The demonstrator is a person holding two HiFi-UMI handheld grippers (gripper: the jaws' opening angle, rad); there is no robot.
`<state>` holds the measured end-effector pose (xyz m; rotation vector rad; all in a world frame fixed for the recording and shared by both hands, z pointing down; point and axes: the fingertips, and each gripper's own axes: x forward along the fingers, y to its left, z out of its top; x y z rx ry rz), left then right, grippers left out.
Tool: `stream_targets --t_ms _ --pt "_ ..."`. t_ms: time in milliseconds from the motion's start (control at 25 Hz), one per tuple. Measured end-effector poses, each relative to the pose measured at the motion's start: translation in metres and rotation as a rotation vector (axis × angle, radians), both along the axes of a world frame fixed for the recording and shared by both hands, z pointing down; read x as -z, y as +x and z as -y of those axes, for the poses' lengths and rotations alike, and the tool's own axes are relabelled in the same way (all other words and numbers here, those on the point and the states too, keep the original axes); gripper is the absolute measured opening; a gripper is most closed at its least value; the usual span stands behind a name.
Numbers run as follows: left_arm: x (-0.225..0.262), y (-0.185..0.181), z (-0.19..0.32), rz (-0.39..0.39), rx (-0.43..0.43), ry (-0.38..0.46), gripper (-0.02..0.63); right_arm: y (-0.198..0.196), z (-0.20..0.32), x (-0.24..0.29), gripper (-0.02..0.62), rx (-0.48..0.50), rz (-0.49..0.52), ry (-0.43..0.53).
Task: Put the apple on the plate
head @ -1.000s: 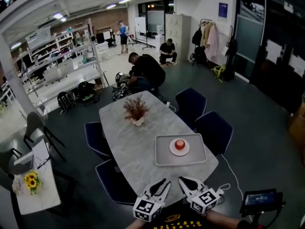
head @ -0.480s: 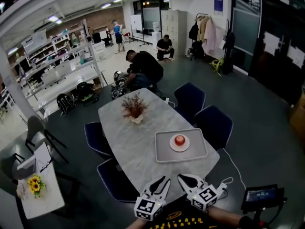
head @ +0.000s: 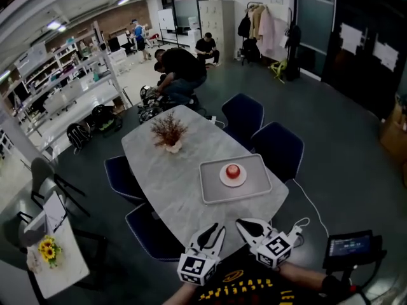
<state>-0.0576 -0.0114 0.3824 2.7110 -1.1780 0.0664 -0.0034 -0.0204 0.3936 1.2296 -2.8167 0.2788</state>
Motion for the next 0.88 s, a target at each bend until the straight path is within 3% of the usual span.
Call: stream_targets --t_ms 600,880 --pt "0.003 0.007 -0.002 -0.003 -0.018 0.003 0.087 -0.003 -0.004 0.004 0.006 0.006 -0.027 -0.012" --pt "-0.013 0.017 0.017 -0.016 -0.027 -0.063 0.089 0.006 0.012 -0.013 0.006 0.010 -0.031 -0.019"
